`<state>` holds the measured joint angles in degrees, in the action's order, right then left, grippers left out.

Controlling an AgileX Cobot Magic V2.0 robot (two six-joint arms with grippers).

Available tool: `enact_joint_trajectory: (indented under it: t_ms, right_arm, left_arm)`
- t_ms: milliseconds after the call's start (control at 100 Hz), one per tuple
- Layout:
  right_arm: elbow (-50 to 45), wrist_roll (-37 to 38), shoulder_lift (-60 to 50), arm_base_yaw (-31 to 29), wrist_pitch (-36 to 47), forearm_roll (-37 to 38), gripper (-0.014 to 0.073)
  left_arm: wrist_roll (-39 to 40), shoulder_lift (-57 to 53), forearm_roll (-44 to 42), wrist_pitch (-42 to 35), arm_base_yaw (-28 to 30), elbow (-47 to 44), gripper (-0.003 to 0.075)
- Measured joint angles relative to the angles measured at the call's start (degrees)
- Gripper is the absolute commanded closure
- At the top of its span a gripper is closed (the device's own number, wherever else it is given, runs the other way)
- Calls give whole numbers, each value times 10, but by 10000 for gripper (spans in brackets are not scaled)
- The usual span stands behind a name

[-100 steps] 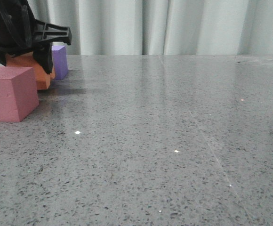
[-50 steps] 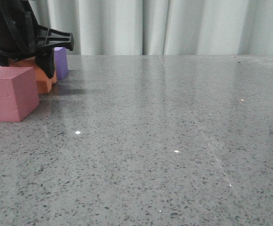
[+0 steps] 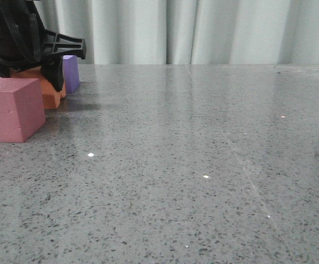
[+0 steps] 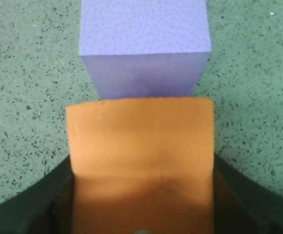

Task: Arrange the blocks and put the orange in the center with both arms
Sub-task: 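Lower the orange cube between the purple and pink cubes, open left gripper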

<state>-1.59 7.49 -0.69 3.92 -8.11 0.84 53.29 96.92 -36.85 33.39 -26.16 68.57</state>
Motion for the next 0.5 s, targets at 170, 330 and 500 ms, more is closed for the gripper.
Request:
enact_joint_trajectory:
  t_ms: [170,330,500]
  right_arm:
    - [0,0,0,0,0,0,662]
    - [0,0,0,0,0,0,662]
    - [0,0,0,0,0,0,662]
  left_arm:
    - [-8,0,0,0,0,0,212]
    - [-11,-4,3,10,0,-3,57]
    - [-13,-32,3,14,0,-3,58]
